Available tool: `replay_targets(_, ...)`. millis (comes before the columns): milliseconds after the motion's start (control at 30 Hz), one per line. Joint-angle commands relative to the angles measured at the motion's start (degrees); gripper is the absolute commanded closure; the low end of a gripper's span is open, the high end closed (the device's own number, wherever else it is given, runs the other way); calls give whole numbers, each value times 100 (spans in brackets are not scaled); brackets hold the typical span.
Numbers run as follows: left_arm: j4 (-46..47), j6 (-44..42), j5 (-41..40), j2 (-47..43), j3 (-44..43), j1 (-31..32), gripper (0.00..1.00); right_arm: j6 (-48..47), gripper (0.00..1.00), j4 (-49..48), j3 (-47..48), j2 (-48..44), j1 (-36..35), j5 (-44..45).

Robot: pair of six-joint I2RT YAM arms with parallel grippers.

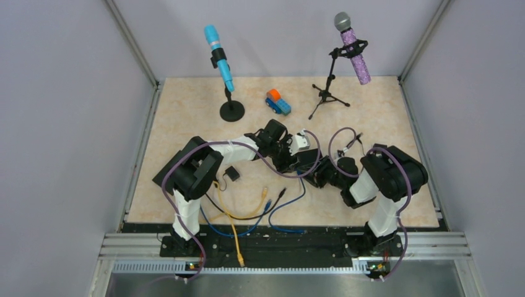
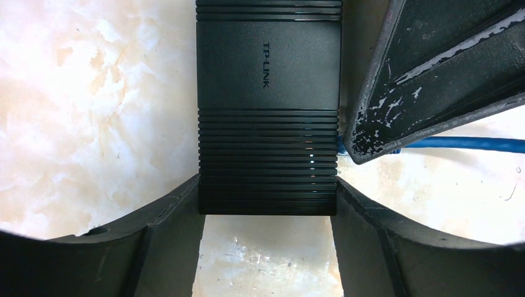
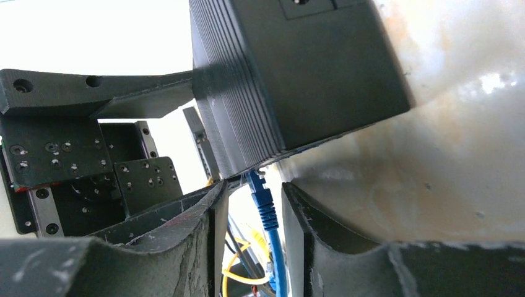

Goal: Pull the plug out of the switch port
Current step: Pull the connector from the switch port.

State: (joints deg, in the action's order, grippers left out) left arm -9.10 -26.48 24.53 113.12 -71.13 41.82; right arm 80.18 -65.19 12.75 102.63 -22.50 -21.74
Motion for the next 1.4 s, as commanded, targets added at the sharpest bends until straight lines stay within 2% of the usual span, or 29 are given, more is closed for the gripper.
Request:
replay_targets(0, -196, 190, 148, 149, 126, 36, 65, -100, 63, -17, -220, 173, -76, 150)
replay_targets(67, -192, 184, 146, 140, 122, 36, 65, -87, 64, -58, -238, 219, -74, 173)
replay_targets(133, -212, 170, 138, 132, 120, 36, 66, -31, 70, -233, -218, 291, -74, 166)
replay_targets(267, -250, 172, 138, 125, 121, 43, 66, 104, 72, -491, -143, 436, -71, 142)
replay_targets(433, -268, 161, 118, 113, 121, 45, 66, 171, 65, -460, -101, 413, -70, 292)
replay_targets(600, -268, 175, 121, 134, 115, 54, 67, 195, 66, -384, 6, 491, -73, 310)
replay_targets(733, -285, 172, 146, 129, 105, 63, 68, 200, 72, -475, -6, 570, -72, 332)
replay_targets(1000, -356, 148, 130, 122, 65, 72, 69, 232, 76, -658, -21, 668, -75, 336)
replay_targets(1100, -385, 152, 135, 130, 47, 72, 69, 242, 82, -724, -67, 679, -71, 330)
replay_targets(1233, -408, 131, 136, 138, 31, 74, 69, 282, 67, -827, -199, 663, -71, 361)
replay_targets(1367, -416, 155, 175, 131, 31, 72, 70, 317, 64, -814, -99, 710, -74, 342)
